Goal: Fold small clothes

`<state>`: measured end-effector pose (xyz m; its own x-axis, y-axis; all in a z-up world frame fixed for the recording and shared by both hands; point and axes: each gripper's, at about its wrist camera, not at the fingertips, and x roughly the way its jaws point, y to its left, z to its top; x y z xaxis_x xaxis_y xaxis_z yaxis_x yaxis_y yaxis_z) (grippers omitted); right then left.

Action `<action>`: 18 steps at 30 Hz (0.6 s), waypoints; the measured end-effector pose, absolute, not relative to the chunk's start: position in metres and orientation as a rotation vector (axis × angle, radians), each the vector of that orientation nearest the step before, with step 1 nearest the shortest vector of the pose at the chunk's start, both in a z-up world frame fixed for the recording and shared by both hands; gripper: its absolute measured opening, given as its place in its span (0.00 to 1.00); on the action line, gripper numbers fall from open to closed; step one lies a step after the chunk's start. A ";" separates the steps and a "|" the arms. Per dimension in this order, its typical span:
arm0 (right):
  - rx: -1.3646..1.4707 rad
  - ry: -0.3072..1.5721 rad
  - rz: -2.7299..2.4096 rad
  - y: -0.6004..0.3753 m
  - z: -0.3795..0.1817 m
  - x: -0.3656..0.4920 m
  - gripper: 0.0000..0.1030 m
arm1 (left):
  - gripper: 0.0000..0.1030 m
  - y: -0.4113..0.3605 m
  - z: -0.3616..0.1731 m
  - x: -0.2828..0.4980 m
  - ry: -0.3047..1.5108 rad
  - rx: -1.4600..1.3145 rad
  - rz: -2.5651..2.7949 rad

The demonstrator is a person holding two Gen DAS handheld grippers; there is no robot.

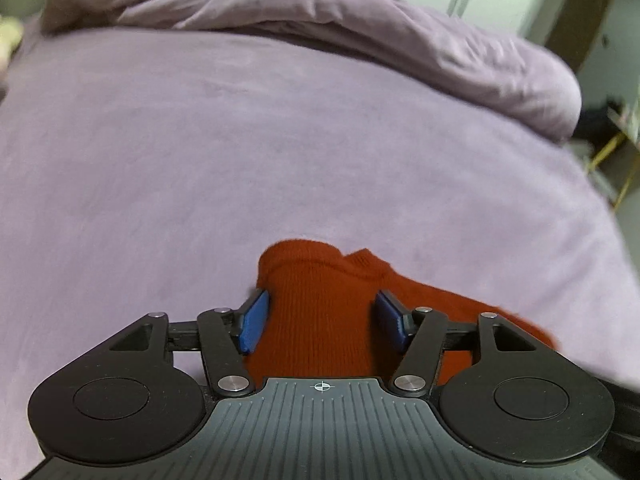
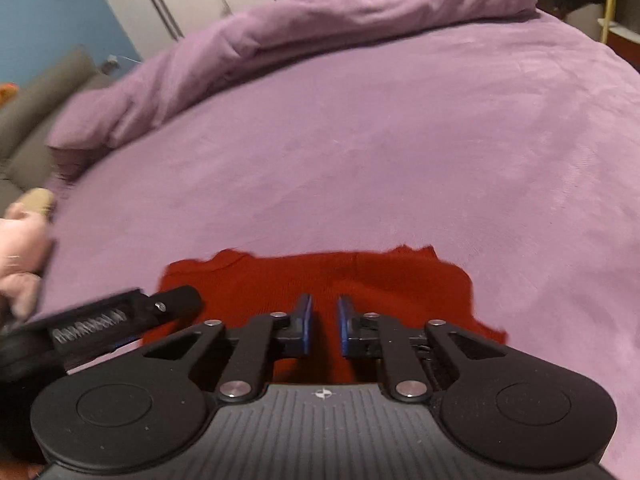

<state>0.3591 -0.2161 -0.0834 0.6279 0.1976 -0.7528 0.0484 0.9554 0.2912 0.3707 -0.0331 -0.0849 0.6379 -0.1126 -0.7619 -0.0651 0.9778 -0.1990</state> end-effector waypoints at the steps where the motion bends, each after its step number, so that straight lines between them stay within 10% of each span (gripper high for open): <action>1: 0.276 0.898 0.079 -0.214 -0.091 0.368 0.05 | 0.67 -0.037 -0.093 0.375 0.882 -0.184 -0.009; 18: 0.198 0.663 0.095 -0.211 -0.137 0.348 0.00 | 0.84 -0.034 -0.111 0.379 0.903 -0.199 -0.004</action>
